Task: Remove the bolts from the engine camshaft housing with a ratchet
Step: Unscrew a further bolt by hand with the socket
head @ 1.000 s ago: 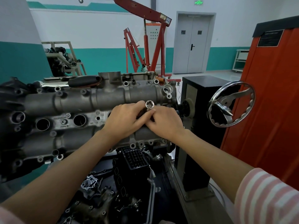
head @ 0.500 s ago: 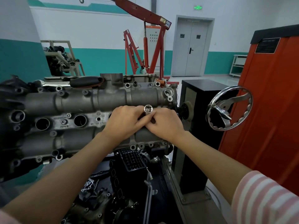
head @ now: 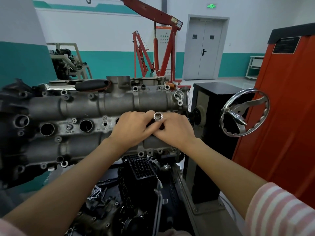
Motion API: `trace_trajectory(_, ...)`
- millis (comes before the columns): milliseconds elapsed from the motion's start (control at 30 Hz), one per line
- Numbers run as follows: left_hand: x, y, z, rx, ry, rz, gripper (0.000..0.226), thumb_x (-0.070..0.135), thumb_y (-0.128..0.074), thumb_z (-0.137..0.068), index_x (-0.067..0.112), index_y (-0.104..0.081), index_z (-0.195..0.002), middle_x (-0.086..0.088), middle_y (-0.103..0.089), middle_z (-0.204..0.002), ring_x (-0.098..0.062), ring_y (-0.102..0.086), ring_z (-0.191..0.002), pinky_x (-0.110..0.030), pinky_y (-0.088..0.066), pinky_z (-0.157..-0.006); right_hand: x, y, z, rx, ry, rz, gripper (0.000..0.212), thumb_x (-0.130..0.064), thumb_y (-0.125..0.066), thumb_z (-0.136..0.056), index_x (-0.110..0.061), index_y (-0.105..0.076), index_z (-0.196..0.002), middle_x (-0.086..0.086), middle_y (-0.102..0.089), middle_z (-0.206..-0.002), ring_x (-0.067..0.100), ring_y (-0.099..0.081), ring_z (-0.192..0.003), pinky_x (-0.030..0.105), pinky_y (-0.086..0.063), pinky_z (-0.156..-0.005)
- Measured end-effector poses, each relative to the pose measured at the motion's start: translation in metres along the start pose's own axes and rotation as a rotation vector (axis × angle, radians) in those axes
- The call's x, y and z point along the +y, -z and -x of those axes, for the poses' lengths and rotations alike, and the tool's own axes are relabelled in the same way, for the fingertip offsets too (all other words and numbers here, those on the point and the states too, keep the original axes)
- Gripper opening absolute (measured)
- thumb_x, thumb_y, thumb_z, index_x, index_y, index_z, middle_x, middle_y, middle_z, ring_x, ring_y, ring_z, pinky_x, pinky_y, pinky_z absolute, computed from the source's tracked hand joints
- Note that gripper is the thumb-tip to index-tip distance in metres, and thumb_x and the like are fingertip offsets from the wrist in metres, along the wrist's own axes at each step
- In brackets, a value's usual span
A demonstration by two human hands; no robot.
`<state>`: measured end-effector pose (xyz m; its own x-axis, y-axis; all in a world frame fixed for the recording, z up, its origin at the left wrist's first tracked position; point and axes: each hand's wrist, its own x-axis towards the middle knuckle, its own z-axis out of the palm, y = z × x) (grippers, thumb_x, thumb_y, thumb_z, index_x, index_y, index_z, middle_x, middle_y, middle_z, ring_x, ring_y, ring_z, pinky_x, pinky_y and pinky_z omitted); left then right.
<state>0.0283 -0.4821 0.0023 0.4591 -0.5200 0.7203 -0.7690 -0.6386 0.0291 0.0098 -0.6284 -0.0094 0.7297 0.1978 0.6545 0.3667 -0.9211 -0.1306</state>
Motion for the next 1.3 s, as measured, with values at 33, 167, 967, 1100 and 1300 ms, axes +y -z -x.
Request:
trace_trajectory(33, -0.0002, 0.0002, 0.0001, 0.003, 0.002, -0.002, 0.050, 0.052, -0.037, -0.088, 0.012, -0.048, -0.062, -0.004, -0.054, -0.049, -0.025, -0.053, -0.046, -0.027, -0.029, -0.047, -0.0008, 0.0005, 0.0008, 0.010, 0.000, -0.019, 0.022, -0.037, -0.052, -0.084, -0.018, -0.062, -0.079, -0.002, -0.067, -0.077, 0.020, -0.061, -0.076, 0.027, -0.034, -0.057)
trace_trajectory(167, 0.0008, 0.0008, -0.0010, -0.014, 0.015, 0.003, 0.058, 0.058, -0.030, -0.086, 0.010, -0.052, -0.061, -0.003, -0.054, -0.049, -0.021, -0.052, -0.047, -0.029, -0.031, -0.045, -0.0019, 0.0020, 0.0041, 0.017, 0.029, -0.044, 0.016, -0.027, -0.054, -0.085, -0.015, -0.066, -0.083, 0.000, -0.068, -0.081, 0.023, -0.060, -0.076, 0.027, -0.032, -0.058)
trace_trajectory(967, 0.0041, 0.0031, 0.0002, -0.001, 0.038, 0.033, 0.051, 0.055, -0.029, -0.084, 0.008, -0.046, -0.072, 0.003, -0.047, -0.052, -0.020, -0.047, -0.046, -0.035, -0.039, -0.045, 0.0013, 0.0002, 0.0013, -0.029, 0.020, 0.008, 0.028, -0.041, -0.047, -0.088, -0.016, -0.033, -0.087, -0.006, -0.048, -0.066, 0.013, -0.044, -0.053, 0.024, -0.030, -0.044)
trace_trajectory(1100, 0.0041, 0.0020, -0.0004, 0.010, -0.011, 0.009, 0.039, 0.048, -0.030, -0.089, 0.014, -0.041, -0.074, 0.007, -0.045, -0.055, -0.021, -0.048, -0.045, -0.029, -0.034, -0.042, 0.0039, -0.0027, -0.0004, -0.028, 0.006, 0.043, 0.030, -0.044, -0.044, -0.087, -0.014, -0.045, -0.089, -0.003, -0.061, -0.074, 0.016, -0.055, -0.063, 0.026, -0.035, -0.048)
trace_trajectory(1300, -0.0002, -0.0007, 0.0016, 0.077, -0.012, -0.002, 0.049, 0.047, -0.037, -0.089, 0.010, -0.059, -0.067, -0.005, -0.056, -0.049, -0.025, -0.053, -0.044, -0.026, -0.031, -0.045, -0.0007, 0.0019, 0.0025, 0.018, 0.041, -0.041, 0.026, -0.038, -0.051, -0.088, -0.018, -0.065, -0.081, -0.002, -0.067, -0.078, 0.019, -0.060, -0.074, 0.032, -0.045, -0.058)
